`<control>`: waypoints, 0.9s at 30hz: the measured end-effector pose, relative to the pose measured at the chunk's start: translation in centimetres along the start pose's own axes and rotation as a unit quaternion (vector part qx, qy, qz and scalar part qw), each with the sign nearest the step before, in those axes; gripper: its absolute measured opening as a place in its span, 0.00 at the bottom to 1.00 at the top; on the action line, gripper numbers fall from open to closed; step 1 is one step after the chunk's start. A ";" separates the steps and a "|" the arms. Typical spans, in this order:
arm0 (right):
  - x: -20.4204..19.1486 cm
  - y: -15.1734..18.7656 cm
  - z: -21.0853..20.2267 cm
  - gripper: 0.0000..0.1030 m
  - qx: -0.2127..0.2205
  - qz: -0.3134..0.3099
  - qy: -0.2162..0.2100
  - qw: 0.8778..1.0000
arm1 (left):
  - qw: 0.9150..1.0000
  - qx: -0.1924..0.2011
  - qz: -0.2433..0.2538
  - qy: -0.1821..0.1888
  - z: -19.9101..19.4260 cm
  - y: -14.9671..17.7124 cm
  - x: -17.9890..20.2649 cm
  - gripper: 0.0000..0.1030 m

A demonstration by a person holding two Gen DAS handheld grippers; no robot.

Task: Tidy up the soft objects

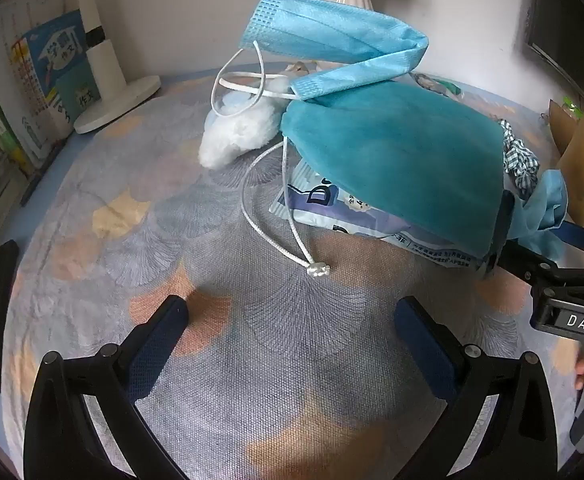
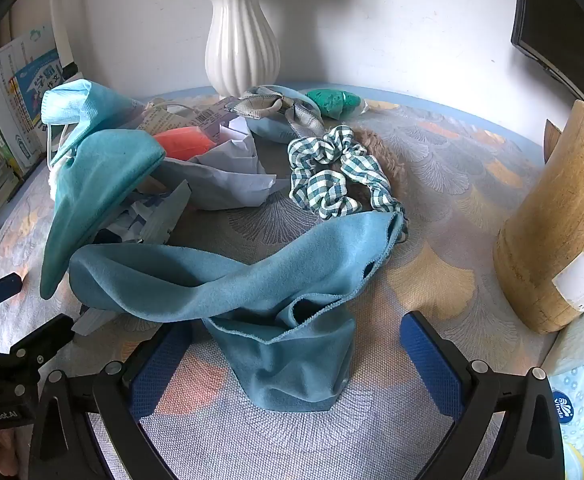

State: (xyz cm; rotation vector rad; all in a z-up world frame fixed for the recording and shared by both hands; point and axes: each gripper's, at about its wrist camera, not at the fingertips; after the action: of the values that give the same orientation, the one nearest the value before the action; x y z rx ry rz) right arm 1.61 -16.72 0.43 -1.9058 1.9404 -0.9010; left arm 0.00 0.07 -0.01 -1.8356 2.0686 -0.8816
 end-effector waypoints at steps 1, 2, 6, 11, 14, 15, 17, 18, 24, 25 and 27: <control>0.0 0.0 0.0 1.00 0.002 0.002 -0.001 1.000 | 1.000 0.000 -0.001 -0.001 0.0 0.0 0.0 1.00; 0.1 0.0 0.0 1.00 0.002 0.003 -0.002 1.000 | 1.000 -0.001 -0.003 -0.003 -0.1 0.0 0.0 1.00; 0.7 0.1 -0.5 1.00 -0.029 0.011 -0.008 0.999 | 1.000 -0.002 -0.012 -0.013 -0.3 0.9 0.7 1.00; 1.2 1.9 -1.6 1.00 -0.030 -0.027 -0.020 0.999 | 1.000 0.008 0.010 0.028 -2.5 2.2 3.0 0.99; 1.8 3.3 -3.2 1.00 -0.024 -0.024 -0.048 0.998 | 0.996 0.079 0.029 0.037 -5.4 2.0 3.8 0.99; 2.7 3.7 -4.2 1.00 -0.002 -0.005 -0.074 0.997 | 0.994 0.097 0.038 0.040 -6.1 1.8 4.3 0.99; 3.8 3.8 -6.7 1.00 0.062 0.030 -0.086 0.994 | 0.989 0.131 0.054 0.036 -7.0 1.0 5.0 0.99; 4.4 3.8 -8.4 1.00 0.104 0.040 -0.083 0.990 | 0.987 0.149 0.056 0.031 -7.4 0.7 5.1 0.99; 3.5 2.2 -9.9 1.00 0.169 0.029 -0.016 0.985 | 0.987 0.156 0.019 0.030 -5.2 0.3 4.0 0.99; 3.4 2.3 -9.2 1.00 0.156 0.036 -0.019 0.987 | 0.988 0.150 0.019 0.036 -5.0 0.2 3.9 0.99; 3.7 2.1 -8.5 1.00 0.140 0.043 -0.024 0.989 | 0.988 0.148 0.022 0.038 -4.9 -0.1 4.0 0.99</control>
State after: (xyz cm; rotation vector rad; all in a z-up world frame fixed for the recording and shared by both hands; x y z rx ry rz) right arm -5.42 -18.44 6.54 -1.6559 1.7487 -1.0312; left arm -3.36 -2.40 4.73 -1.6176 1.8892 -1.1912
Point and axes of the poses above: each gripper's, at about its wrist camera, not at the fingertips, and z roughly the way its jaws point, x to its right, y to its underside, and after that the axes turned 15 degrees about y, right-handed
